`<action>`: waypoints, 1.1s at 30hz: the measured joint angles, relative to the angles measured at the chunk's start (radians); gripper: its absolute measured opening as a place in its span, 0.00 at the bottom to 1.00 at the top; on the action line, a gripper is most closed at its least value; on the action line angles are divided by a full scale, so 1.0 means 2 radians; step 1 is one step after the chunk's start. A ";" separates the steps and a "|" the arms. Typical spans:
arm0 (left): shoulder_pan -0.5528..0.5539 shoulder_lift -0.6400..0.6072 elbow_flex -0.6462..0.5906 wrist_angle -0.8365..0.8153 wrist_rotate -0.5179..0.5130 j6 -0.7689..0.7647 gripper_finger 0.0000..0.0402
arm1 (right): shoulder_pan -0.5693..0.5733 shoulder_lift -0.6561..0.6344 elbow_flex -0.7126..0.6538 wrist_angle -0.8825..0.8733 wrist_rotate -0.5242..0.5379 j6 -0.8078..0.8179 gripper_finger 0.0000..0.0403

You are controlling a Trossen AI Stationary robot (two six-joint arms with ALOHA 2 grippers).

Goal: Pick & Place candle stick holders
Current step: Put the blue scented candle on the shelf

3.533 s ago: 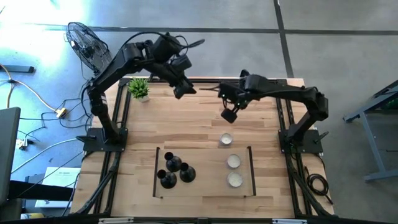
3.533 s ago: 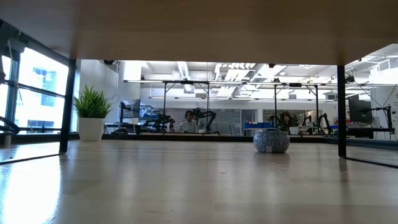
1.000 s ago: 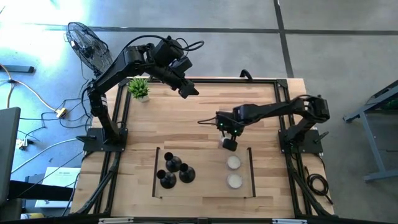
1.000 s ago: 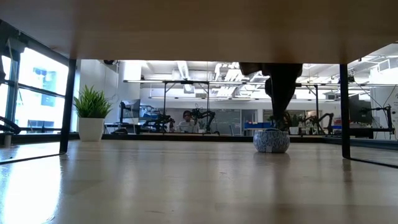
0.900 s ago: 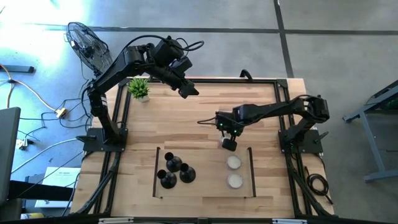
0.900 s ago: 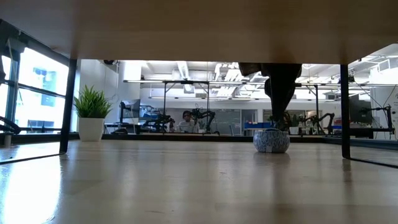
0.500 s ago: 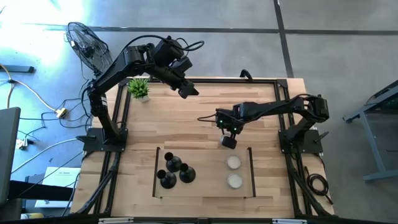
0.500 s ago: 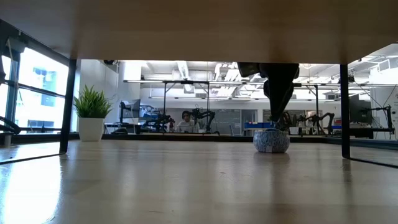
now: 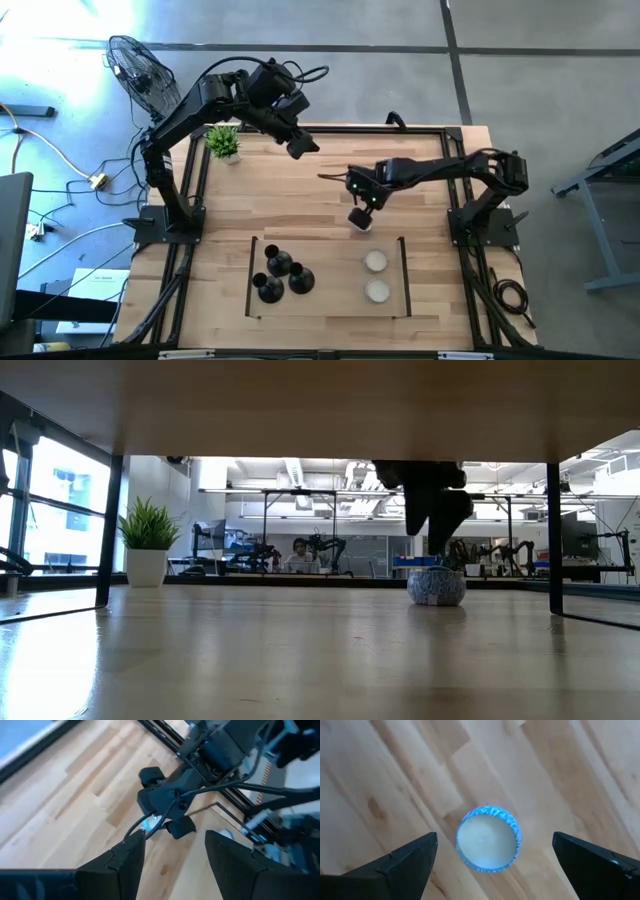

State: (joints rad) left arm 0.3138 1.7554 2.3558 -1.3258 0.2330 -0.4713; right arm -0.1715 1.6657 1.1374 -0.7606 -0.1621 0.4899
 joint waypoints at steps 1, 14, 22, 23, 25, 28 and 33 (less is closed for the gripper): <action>0.000 0.000 0.000 0.000 -0.007 0.000 0.51 | -0.005 0.000 0.000 0.002 0.000 0.007 0.97; 0.000 0.000 0.000 -0.001 -0.143 0.124 0.51 | -0.043 -0.076 0.000 0.003 0.019 0.176 0.97; 0.000 0.000 0.000 -0.001 -0.287 0.229 0.51 | -0.023 -0.155 0.000 -0.043 0.074 0.338 0.97; 0.000 0.000 0.000 -0.003 -0.307 0.245 0.51 | -0.017 -0.160 0.001 -0.044 0.078 0.359 0.97; 0.000 0.000 0.000 -0.007 -0.347 0.272 0.51 | -0.006 -0.165 0.001 -0.048 0.086 0.394 0.97; 0.000 0.000 0.000 -0.007 -0.393 0.298 0.51 | 0.007 -0.165 0.001 -0.058 0.096 0.441 0.97; 0.007 -0.001 0.000 0.011 -0.393 0.327 0.51 | 0.030 -0.163 0.001 -0.066 0.125 0.499 0.97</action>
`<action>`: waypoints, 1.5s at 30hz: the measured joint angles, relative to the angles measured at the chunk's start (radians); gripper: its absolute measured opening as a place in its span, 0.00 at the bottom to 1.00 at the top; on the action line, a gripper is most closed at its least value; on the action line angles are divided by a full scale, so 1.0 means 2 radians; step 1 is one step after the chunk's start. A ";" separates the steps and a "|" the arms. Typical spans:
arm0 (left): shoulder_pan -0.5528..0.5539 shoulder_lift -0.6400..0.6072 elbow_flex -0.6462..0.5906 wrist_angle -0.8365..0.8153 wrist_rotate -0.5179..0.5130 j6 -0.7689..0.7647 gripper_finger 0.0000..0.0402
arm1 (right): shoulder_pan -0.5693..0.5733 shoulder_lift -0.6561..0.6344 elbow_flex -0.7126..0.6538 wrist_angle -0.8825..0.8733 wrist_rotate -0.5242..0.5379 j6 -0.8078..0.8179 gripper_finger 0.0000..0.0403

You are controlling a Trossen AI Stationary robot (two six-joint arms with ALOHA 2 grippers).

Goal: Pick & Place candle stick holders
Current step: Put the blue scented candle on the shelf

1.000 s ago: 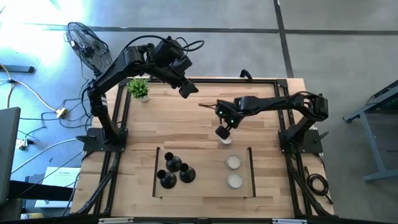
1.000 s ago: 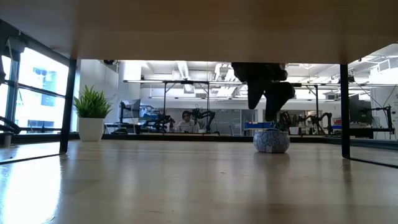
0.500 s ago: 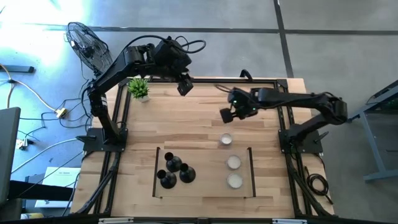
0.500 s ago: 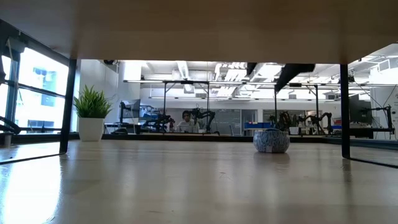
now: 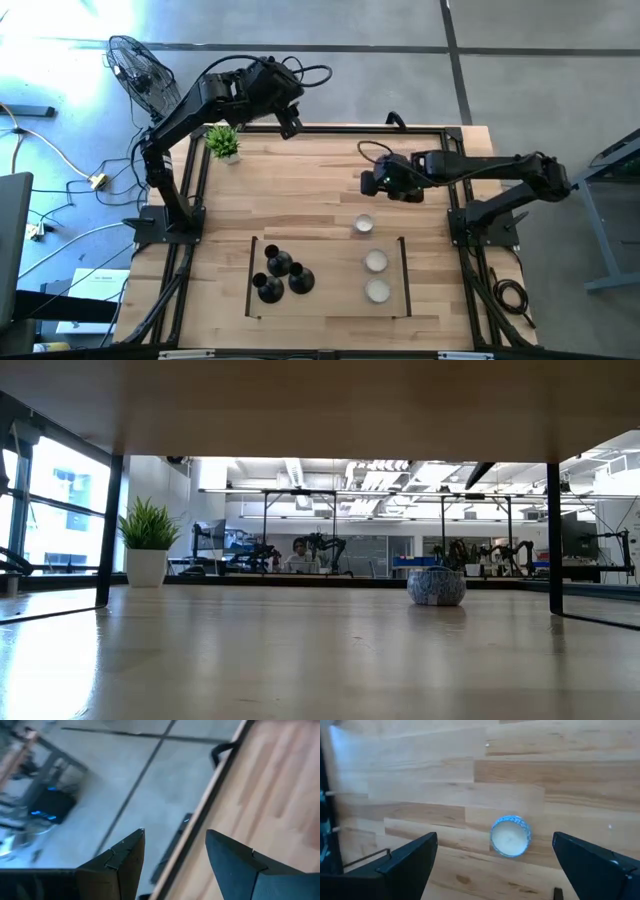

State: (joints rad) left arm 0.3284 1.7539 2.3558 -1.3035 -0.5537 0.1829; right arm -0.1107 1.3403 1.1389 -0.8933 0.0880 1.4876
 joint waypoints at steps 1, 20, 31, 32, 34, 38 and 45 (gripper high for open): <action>0.006 -0.004 0.000 0.002 0.016 -0.003 0.51 | 0.004 0.000 0.000 -0.001 0.002 0.012 0.97; 0.052 -0.008 -0.024 -0.043 0.130 -0.053 0.51 | 0.031 0.000 0.000 -0.006 0.055 0.096 0.97; 0.052 -0.008 -0.024 -0.042 0.142 -0.052 0.51 | 0.031 0.000 0.000 0.013 0.060 0.098 0.97; 0.052 -0.008 -0.024 -0.042 0.144 -0.051 0.51 | 0.031 0.000 0.000 0.017 0.061 0.096 0.97; 0.052 -0.008 -0.024 -0.042 0.145 -0.051 0.51 | 0.031 0.000 0.000 0.020 0.064 0.096 0.97; 0.052 -0.008 -0.024 -0.042 0.145 -0.051 0.51 | 0.031 0.000 0.000 0.019 0.063 0.092 0.97; 0.052 -0.008 -0.024 -0.042 0.145 -0.051 0.51 | 0.030 0.000 0.000 0.019 0.062 0.078 0.97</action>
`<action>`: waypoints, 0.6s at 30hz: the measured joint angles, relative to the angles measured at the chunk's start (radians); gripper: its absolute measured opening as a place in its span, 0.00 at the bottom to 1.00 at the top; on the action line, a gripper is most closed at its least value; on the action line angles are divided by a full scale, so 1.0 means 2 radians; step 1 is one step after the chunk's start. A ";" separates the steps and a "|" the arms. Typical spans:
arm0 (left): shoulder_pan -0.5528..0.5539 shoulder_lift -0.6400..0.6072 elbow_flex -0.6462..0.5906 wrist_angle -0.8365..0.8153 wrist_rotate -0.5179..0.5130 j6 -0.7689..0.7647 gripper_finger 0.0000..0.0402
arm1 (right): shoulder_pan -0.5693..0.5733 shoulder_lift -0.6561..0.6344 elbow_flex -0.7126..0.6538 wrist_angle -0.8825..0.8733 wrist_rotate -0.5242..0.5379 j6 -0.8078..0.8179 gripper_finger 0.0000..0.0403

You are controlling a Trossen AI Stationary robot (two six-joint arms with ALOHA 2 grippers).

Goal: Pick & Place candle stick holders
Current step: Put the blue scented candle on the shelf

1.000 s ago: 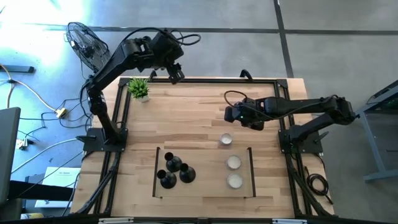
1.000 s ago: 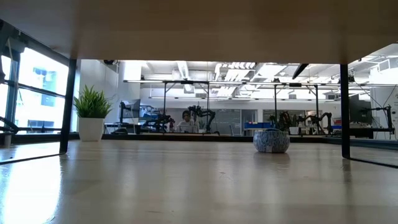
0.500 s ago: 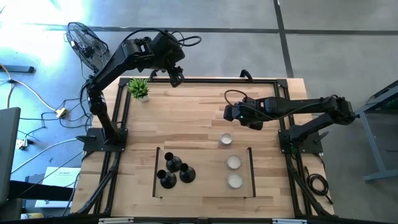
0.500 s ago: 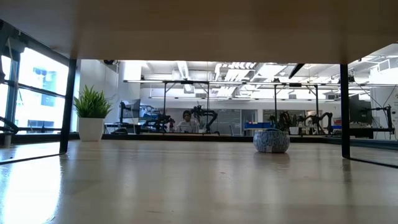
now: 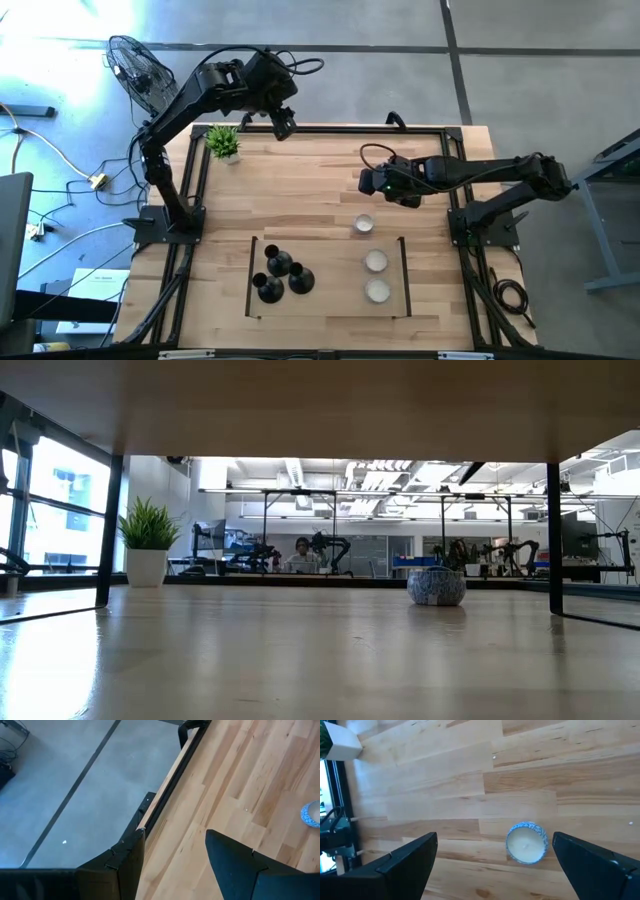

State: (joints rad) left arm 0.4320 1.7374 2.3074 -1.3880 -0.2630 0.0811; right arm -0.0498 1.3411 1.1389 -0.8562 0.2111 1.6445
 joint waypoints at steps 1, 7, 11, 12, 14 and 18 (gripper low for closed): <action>0.000 0.000 0.000 0.000 0.000 0.000 0.51 | 0.000 0.000 0.000 0.000 0.000 -0.002 0.97; 0.000 0.000 0.000 0.000 0.000 -0.002 0.51 | -0.001 0.000 0.000 0.000 -0.003 -0.022 0.97; 0.000 0.000 0.000 0.000 0.000 -0.002 0.51 | -0.001 0.000 0.002 -0.005 -0.010 -0.045 0.97; 0.000 0.000 0.000 0.000 0.001 -0.002 0.51 | -0.001 0.000 0.009 -0.014 -0.010 -0.053 0.97; 0.000 0.000 0.000 0.000 0.001 -0.002 0.51 | -0.001 0.000 0.030 -0.036 -0.006 -0.066 0.97; 0.000 0.000 0.000 0.000 0.002 -0.002 0.51 | -0.001 0.000 0.099 -0.116 0.010 -0.077 0.97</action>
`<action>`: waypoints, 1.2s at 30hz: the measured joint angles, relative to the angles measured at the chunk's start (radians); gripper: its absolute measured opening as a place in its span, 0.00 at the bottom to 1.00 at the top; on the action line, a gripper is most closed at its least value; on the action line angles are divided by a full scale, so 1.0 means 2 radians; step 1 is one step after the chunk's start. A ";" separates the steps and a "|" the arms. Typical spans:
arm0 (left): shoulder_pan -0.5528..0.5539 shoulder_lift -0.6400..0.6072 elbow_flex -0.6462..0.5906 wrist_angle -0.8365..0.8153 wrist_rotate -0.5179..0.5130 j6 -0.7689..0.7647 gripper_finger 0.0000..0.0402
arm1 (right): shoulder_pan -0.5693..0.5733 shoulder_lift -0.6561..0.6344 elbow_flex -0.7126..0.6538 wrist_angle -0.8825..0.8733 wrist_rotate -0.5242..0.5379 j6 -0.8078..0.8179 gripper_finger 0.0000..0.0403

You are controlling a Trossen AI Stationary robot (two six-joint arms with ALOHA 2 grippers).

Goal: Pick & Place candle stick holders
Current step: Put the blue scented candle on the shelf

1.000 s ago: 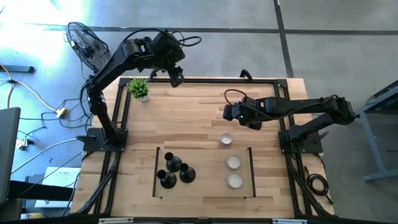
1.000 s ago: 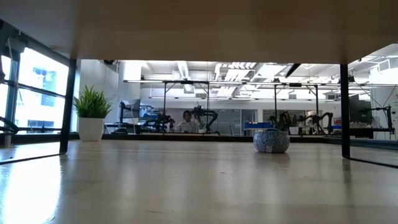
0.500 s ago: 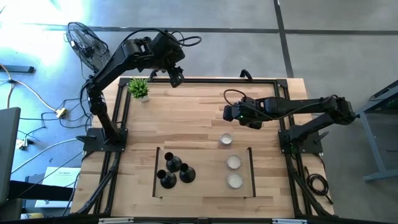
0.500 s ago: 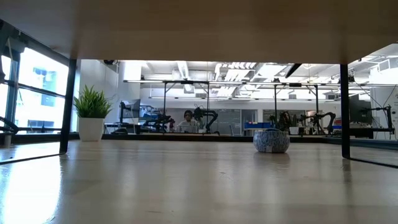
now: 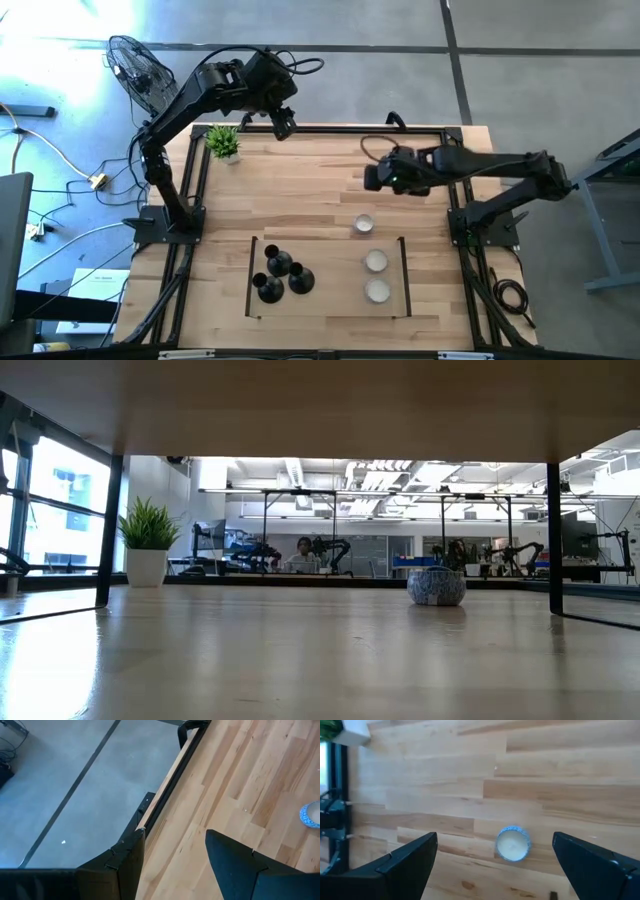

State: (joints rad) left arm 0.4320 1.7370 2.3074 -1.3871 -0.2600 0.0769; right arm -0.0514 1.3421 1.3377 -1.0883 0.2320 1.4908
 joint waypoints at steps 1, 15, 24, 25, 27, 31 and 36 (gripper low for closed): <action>0.000 0.000 0.000 0.000 0.000 0.000 0.51 | 0.001 0.002 0.019 -0.020 0.002 0.000 0.97; 0.000 0.000 0.000 0.000 0.000 0.000 0.51 | 0.042 0.171 0.294 -0.236 -0.018 0.015 0.97; 0.000 0.000 0.000 0.000 0.000 0.000 0.51 | 0.025 0.197 0.305 -0.241 -0.031 0.023 0.97; 0.000 0.000 0.000 0.000 0.000 0.000 0.51 | 0.025 0.197 0.305 -0.240 -0.026 0.031 0.97; 0.000 0.000 0.000 0.000 0.000 0.000 0.51 | 0.025 0.197 0.305 -0.242 -0.018 0.046 0.97; 0.000 0.000 0.000 0.000 0.000 0.000 0.51 | 0.026 0.197 0.305 -0.241 -0.018 0.066 0.97; 0.000 0.000 0.000 0.000 0.000 0.000 0.51 | 0.026 0.200 0.305 -0.241 -0.018 0.076 0.97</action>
State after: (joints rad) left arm 0.4320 1.7368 2.3074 -1.3862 -0.2594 0.0765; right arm 0.0006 1.7415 1.9476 -1.5712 0.1955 1.6432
